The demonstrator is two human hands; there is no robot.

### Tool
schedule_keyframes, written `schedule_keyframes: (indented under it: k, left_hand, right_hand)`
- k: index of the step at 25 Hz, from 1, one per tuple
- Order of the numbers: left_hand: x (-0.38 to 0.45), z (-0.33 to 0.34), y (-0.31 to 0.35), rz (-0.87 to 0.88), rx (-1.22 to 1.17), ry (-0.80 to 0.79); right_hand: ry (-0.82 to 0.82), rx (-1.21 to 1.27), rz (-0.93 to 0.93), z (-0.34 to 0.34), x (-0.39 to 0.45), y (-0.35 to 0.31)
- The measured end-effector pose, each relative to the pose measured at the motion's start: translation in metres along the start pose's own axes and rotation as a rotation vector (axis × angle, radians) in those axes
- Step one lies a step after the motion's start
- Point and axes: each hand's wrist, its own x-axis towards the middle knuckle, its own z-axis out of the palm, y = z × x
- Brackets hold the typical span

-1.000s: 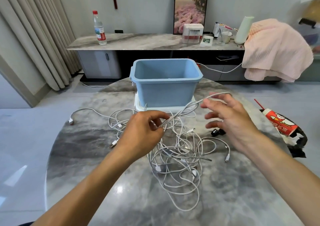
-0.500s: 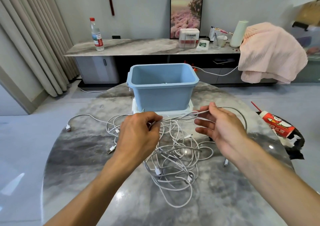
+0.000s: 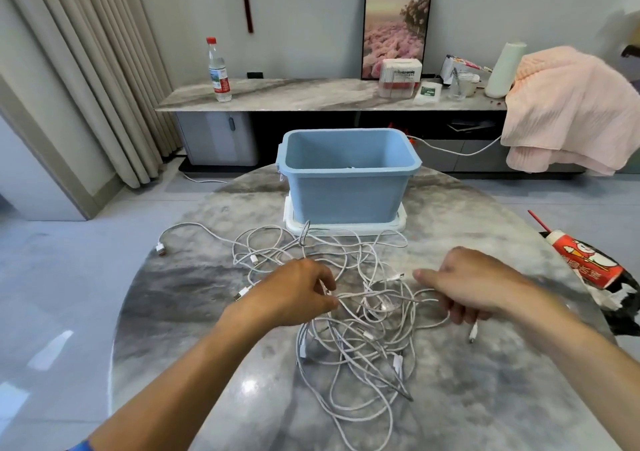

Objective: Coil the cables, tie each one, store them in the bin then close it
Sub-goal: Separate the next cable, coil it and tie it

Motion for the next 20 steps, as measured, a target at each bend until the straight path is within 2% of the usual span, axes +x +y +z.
schedule_keyframes:
  k: [2, 4, 6, 9, 11, 14, 18, 20]
  left_hand:
    - [0.003, 0.000, 0.000, 0.008, 0.079, -0.025]
    - [0.006, 0.003, 0.002, 0.030, 0.153, -0.032]
    - [0.008, 0.006, 0.001, 0.052, 0.205, -0.028]
    - [0.009, 0.009, -0.005, 0.102, 0.258, -0.041]
    - [0.010, 0.010, -0.004, 0.125, 0.289, -0.047]
    - [0.017, 0.010, -0.006, 0.147, 0.328, -0.049]
    - [0.013, 0.013, -0.007, 0.162, 0.323, -0.096]
    - [0.010, 0.014, -0.005, 0.160, 0.298, -0.060]
  right_hand:
    - [0.216, 0.165, -0.227, -0.008, 0.013, -0.018]
    - [0.375, 0.187, -0.419, 0.000, 0.039, -0.047]
    - [0.363, 0.049, -0.491, 0.022, 0.075, -0.076]
    - [0.219, -0.214, -0.421, 0.061, 0.122, -0.097]
    - [0.305, -0.220, -0.418, 0.072, 0.130, -0.097]
    - [0.526, 0.057, -0.500, 0.055, 0.120, -0.088]
    - [0.713, 0.785, -0.622, -0.012, 0.071, -0.073]
    - [0.769, 0.904, -0.669, -0.040, 0.045, -0.061]
